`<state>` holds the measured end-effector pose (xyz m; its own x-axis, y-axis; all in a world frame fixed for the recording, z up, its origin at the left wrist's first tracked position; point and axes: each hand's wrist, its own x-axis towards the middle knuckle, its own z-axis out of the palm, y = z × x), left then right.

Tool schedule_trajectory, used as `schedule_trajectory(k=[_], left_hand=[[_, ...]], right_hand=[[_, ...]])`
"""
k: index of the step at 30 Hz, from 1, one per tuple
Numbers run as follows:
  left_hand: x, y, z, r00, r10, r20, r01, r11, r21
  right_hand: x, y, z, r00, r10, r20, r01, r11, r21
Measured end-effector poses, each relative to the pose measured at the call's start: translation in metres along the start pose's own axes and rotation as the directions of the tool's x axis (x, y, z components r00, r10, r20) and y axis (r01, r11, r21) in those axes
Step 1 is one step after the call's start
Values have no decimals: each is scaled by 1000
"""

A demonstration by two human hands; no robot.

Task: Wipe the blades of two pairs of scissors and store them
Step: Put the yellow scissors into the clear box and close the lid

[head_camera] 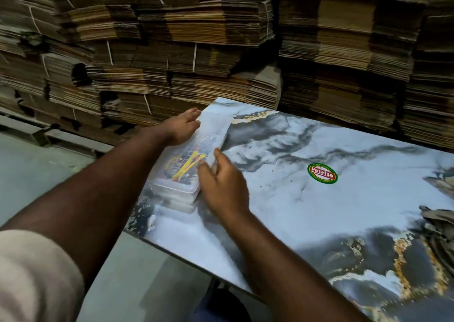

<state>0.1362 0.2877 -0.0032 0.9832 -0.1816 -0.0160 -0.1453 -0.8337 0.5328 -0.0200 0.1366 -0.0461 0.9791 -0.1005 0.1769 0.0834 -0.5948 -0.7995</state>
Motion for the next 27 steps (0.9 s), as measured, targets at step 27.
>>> schedule_trajectory(k=[27], left_hand=[[-21, 19, -12, 973, 92, -212, -20, 948, 318]], right_hand=[[97, -2, -15, 974, 107, 200, -62, 974, -216]])
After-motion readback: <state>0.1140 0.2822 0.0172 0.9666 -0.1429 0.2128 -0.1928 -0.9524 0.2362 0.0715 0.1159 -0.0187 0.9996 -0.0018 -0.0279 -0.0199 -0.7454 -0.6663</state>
